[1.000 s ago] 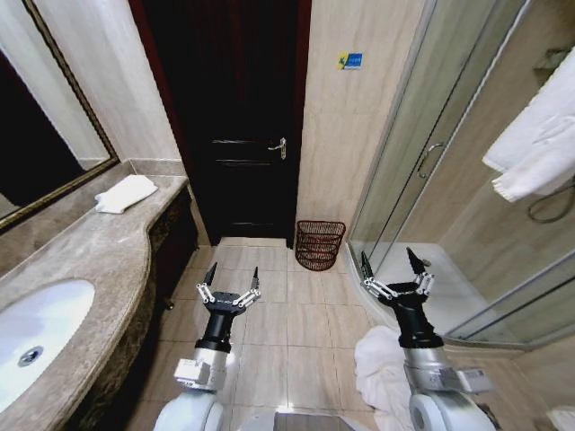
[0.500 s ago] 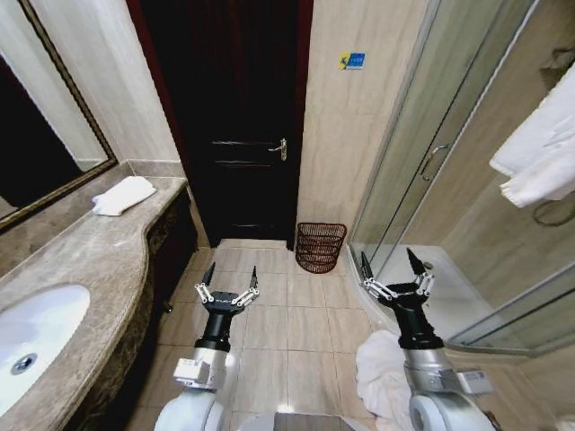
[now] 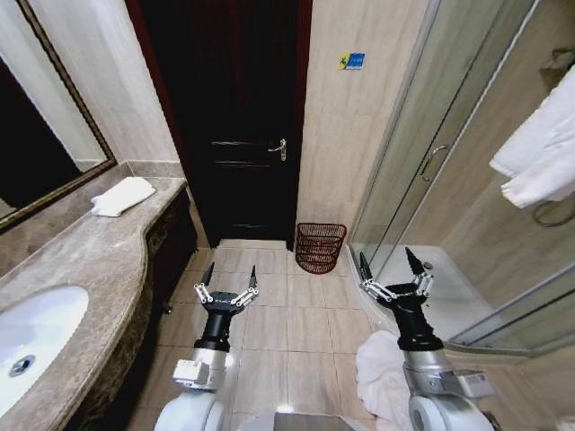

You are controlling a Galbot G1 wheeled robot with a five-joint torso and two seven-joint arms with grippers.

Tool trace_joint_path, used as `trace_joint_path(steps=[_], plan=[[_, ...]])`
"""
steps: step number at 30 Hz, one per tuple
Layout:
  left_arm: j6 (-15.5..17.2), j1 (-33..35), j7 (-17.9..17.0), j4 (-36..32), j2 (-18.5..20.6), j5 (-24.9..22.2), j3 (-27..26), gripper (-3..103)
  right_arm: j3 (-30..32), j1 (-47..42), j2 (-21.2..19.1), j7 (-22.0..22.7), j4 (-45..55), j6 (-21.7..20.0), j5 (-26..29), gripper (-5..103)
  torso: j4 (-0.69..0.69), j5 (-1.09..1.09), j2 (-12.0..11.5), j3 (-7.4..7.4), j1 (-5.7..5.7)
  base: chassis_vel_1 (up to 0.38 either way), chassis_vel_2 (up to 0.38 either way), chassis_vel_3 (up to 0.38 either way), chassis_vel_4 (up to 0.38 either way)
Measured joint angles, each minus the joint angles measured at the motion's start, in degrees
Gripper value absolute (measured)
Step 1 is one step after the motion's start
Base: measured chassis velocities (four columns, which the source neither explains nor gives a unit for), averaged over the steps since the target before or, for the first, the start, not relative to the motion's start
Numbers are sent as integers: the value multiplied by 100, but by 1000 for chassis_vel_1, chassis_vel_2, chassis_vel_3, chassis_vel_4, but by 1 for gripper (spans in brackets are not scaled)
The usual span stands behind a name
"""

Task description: Discard the used towel into the hamper.

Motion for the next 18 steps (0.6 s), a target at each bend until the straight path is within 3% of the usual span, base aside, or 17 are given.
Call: trace_joint_path(steps=[18], plan=[[19, -32, 19, 84, 0, -231, 17, 100, -16, -75, 31, -4, 15, 75, -3, 100, 0, 0, -1, 1, 3, -121, 119, 122, -116]])
